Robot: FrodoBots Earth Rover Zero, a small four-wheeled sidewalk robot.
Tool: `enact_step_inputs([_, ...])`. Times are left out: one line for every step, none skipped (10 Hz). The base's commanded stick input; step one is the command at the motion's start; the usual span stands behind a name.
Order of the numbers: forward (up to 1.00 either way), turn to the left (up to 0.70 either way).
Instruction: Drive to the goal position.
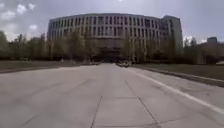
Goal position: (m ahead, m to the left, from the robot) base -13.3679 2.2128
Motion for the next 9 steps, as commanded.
enact_step_inputs([0.7,0.03])
enact_step_inputs([0.7,0.03])
enact_step_inputs([0.7,0.03])
enact_step_inputs([0.7,0.03])
enact_step_inputs([0.7,0.03])
enact_step_inputs([0.7,0.03])
enact_step_inputs([0.7,0.03])
enact_step_inputs([0.7,0.03])
enact_step_inputs([0.7,0.03])
